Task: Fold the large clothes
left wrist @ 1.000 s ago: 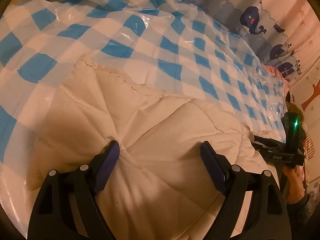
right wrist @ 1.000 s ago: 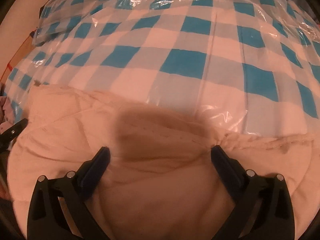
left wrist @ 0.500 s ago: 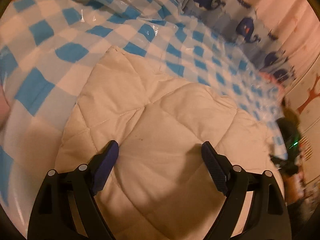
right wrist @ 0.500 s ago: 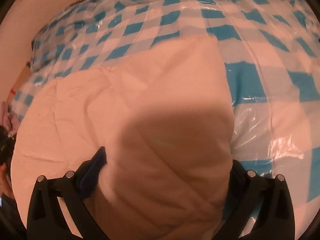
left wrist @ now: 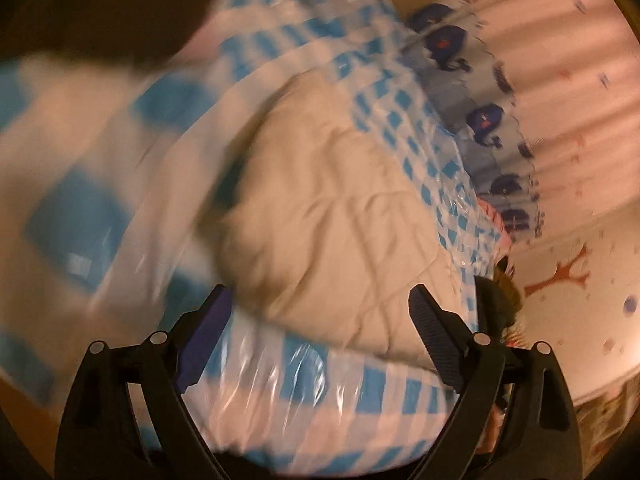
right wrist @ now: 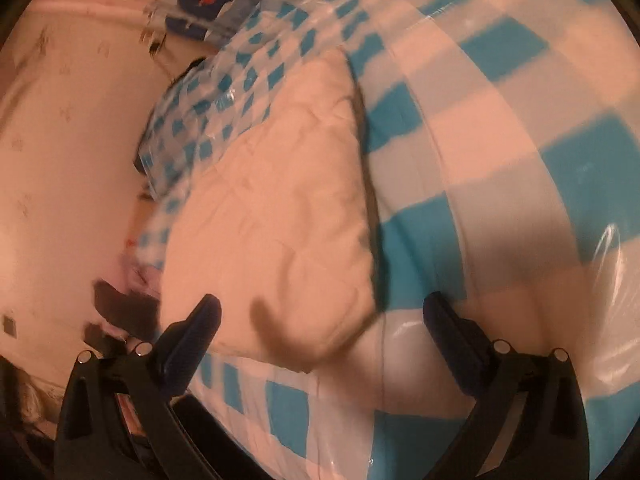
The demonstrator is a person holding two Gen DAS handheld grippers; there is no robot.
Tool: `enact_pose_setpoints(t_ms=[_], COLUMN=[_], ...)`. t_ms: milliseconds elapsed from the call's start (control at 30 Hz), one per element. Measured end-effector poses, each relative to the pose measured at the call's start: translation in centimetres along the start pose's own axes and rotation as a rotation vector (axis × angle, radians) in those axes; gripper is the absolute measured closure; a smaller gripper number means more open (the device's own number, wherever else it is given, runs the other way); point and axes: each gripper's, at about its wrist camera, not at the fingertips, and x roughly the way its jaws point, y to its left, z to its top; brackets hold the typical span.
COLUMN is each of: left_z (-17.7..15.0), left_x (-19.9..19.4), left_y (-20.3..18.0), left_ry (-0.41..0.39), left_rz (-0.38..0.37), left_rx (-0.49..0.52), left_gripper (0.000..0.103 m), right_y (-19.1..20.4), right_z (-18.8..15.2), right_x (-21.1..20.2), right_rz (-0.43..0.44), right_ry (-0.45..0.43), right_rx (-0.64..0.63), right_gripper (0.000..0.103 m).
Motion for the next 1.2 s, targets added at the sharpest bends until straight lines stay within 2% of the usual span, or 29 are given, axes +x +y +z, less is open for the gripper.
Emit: enact_pose_setpoints(t_ms=[67,133,233,300,333,433,467,500,567,600,667,767,867,933,1000,1100,1200], left_z=[-0.6,-1.2,-1.2,-1.0,-0.9,-1.0,-1.0,-1.0,-0.9,-1.0,-0.9,-0.6,-0.9,-1.1,-1.3,-1.8,-1.8], left_x=[0.2,0.6,1.4,2.3,2.6,2.6,2.6,3.0,4.0,4.8,5.2,5.6,5.7,5.7,6.1,6.7,7.7], left_y=[1.0,1.7,2.1,2.3,2.4,1.6,1.1,0.4,0.6,1.2,1.4,0.5,-0.1,0.3,0.6,0.1,-0.1], left_ry=[0.007,0.022,0.022,0.027,0.032,0.005,0.001,0.012,0.051,0.08,0.085,0.064,0.044,0.067,0.105,0.129,0.127], left_rz=[0.012,-0.026,-0.054,-0.066,-0.069,-0.164,-0.164,-0.116,-0.053,-0.059,-0.056,-0.077,-0.095,-0.119,-0.154,-0.137,-0.126], left_rx=[-0.04,-0.085,-0.13,-0.149,-0.16,-0.158,-0.137,-0.105,-0.113,-0.152,-0.168,-0.155,-0.149,-0.156,-0.191,-0.17,-0.196], left_gripper=[0.017,0.017,0.017,0.017,0.017,0.017,0.016,0.016,0.016,0.016,0.016,0.014,0.013,0.013,0.013,0.013,0.013], right_y=[0.5,1.7,2.7,3.1,3.3,4.3,4.7,4.6,3.5,3.1,3.3,4.2,5.8,6.7,6.4,6.5,7.4], right_z=[-0.1,-0.4,-0.9,-1.0,-0.9,-0.7,-0.4,-0.3,-0.6,-0.9,-1.3,-0.6,0.0,0.4,0.8,1.4,2.1], right_x=[0.2,0.4,1.9,2.5,2.6,1.7,1.5,1.8,3.2,3.6,3.6,4.3,3.7,3.1,2.9,2.6,2.2], right_rz=[0.053,0.088,0.012,-0.005,0.037,0.168,0.184,0.149,0.076,0.067,0.065,0.138,0.23,0.294,0.336,0.37,0.379], right_ry=[0.003,0.013,0.056,0.056,0.048,-0.035,-0.054,-0.039,0.025,0.032,0.025,0.016,-0.05,-0.083,-0.08,-0.071,-0.073], right_rx=[0.007,-0.006,-0.04,-0.049,-0.037,-0.036,-0.042,-0.029,0.025,0.032,0.013,0.021,0.013,0.013,0.038,0.065,0.047], right_gripper=[0.005,0.005,0.005,0.005,0.005,0.005,0.005,0.005,0.005,0.005,0.005,0.005,0.005,0.005,0.005,0.005,0.005])
